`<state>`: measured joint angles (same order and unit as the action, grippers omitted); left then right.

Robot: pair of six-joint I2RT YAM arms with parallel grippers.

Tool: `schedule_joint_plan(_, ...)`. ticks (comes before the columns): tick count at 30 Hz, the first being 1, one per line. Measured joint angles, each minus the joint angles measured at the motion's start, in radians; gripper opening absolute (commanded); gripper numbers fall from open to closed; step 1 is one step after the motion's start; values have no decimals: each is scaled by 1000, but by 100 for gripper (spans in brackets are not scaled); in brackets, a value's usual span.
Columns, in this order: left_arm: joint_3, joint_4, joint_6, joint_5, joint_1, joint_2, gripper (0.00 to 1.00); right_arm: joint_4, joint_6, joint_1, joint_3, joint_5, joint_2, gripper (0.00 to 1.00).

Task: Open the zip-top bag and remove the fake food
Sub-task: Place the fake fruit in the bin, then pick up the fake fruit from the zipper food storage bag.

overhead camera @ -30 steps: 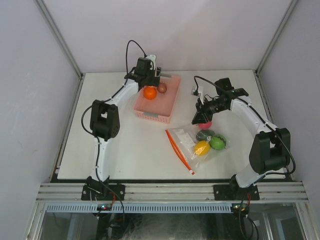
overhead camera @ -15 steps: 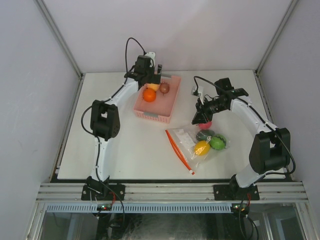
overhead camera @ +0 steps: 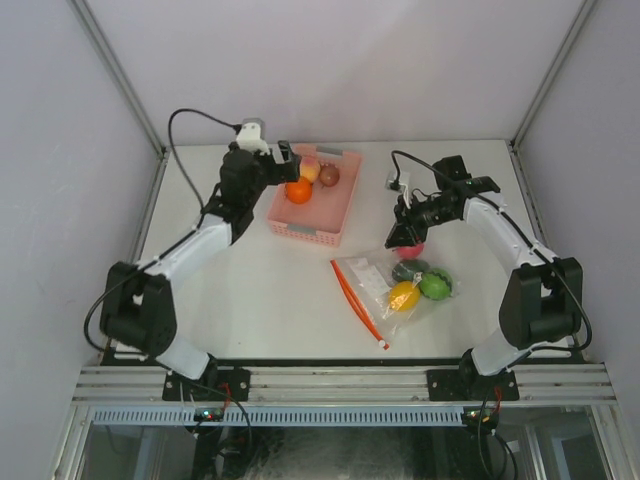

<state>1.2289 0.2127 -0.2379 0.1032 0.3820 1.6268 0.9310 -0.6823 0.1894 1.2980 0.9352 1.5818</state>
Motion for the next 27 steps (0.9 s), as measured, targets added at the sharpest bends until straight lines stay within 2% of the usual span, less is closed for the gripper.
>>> schedule_joint_plan(4,-239,215,-93,-27,-4,-191,100,10,-21,-7,-6,18,-24,21)
schedule_joint_plan(9,-408,343,-209,-109,-35,-313,100,15,-62,-11,-44,40,-124,24)
schedule_joint_plan(11,-471,365,-243,-157,-45,-361,97,8,-84,-12,-70,49,-180,28)
schedule_joint_plan(15,-565,387,-281,-253,-47,-450,90,-10,-174,-13,-171,87,-298,47)
schedule_joint_plan(17,-605,394,-294,-298,-39,-491,88,-6,-254,-13,-223,109,-342,55)
schedule_joint_plan(19,-638,398,-294,-322,-22,-525,87,13,-387,-13,-278,135,-375,59)
schedule_joint_plan(23,-710,365,-249,-316,78,-599,80,115,-740,-14,-371,161,-401,59)
schedule_joint_plan(27,-768,316,-159,-270,230,-657,72,195,-991,-19,-407,139,-391,58)
